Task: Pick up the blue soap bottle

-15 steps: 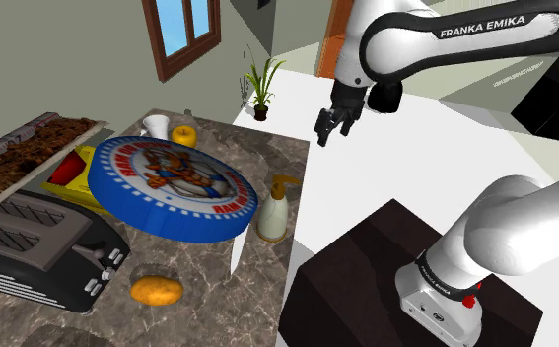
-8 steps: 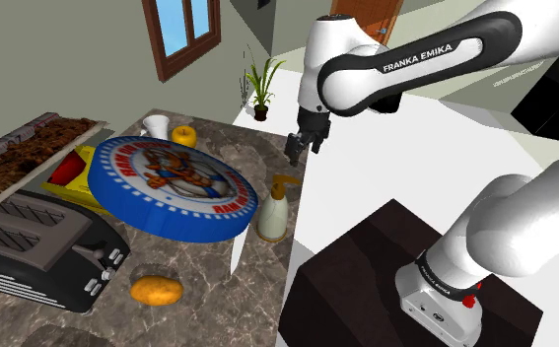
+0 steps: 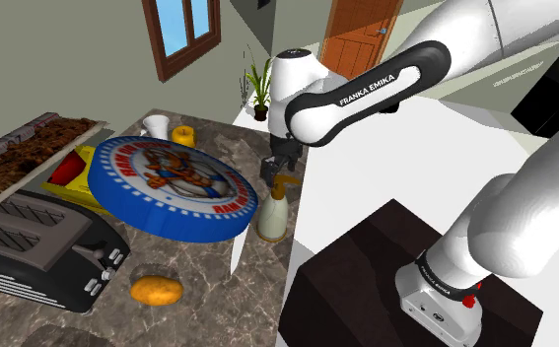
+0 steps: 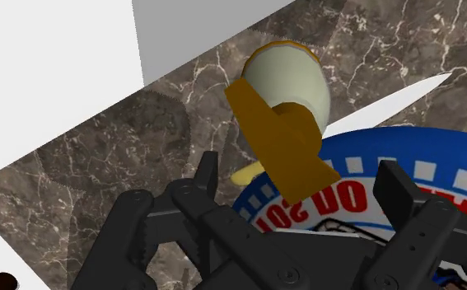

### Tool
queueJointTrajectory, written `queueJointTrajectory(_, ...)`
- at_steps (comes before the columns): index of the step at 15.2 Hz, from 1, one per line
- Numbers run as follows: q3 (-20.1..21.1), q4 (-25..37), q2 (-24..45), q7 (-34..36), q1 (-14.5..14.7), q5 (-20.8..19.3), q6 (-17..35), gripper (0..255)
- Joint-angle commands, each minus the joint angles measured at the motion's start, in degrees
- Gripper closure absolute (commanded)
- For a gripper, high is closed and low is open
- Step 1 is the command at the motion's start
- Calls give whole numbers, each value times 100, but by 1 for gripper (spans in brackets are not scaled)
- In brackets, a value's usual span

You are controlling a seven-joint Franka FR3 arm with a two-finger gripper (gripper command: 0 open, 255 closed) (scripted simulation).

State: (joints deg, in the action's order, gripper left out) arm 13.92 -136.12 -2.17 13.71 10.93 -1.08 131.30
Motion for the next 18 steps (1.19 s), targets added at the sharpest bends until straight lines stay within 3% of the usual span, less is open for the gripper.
queueJointTrajectory(1,12,20,165,46,6,-54,138,0)
queueJointTrajectory(7,8,-81,431,127,6,-157,496,0)
queueJointTrajectory(8,6,-67,440,124,4,-161,490,255)
queueJointTrajectory(18,10,-62,371,108,6,-132,418,255)
